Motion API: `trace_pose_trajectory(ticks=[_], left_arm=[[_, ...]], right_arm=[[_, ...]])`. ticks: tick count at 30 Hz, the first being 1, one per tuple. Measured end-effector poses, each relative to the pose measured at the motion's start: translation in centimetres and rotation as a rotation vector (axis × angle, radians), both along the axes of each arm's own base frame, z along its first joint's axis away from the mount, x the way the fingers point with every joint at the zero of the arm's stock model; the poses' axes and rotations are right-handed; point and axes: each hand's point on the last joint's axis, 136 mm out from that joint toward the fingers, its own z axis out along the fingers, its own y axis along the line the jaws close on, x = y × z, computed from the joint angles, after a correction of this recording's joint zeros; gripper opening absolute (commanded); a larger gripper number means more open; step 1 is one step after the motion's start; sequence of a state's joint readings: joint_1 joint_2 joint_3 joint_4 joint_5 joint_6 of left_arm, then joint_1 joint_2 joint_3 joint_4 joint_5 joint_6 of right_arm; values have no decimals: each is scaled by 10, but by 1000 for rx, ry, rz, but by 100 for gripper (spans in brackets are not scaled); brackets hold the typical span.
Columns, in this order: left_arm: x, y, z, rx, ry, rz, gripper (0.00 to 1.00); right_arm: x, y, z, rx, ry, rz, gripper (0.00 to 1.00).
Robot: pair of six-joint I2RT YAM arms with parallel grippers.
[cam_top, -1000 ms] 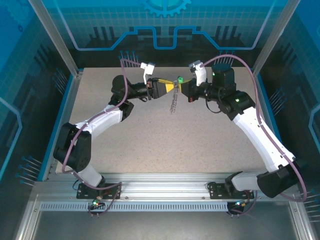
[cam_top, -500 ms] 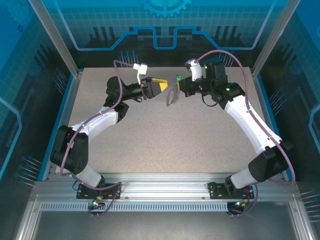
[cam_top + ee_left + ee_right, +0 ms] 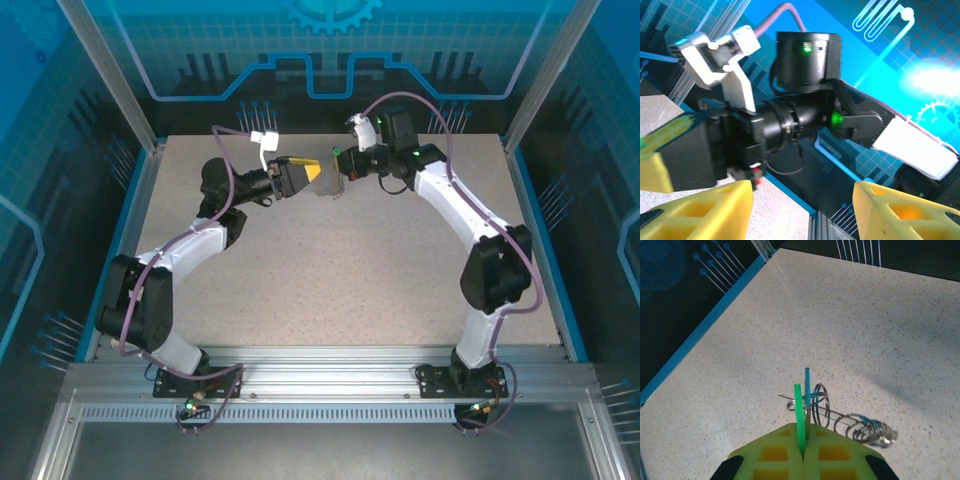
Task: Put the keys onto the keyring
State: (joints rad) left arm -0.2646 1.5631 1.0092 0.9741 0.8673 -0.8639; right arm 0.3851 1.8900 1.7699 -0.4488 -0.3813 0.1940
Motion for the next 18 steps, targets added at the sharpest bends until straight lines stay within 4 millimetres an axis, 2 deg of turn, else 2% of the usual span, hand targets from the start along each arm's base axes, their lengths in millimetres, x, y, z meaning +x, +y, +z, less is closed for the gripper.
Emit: trace_pose_trajectory(ticks=[4,8,14,18], left_arm=[[3,11,1,-3,-8,27,58],[5,18,-3,-7,4,41,58],[3,19,-10,-8,28,41,58],[2,19,-12,-8,31,40,58]], right_arm=[[22,13,-16,7,19,12,0],[30,22,-47,-4,71,22,0],[12,28,-100,-25,168,34,0],[-7,24,-106,-10,175,44,0]])
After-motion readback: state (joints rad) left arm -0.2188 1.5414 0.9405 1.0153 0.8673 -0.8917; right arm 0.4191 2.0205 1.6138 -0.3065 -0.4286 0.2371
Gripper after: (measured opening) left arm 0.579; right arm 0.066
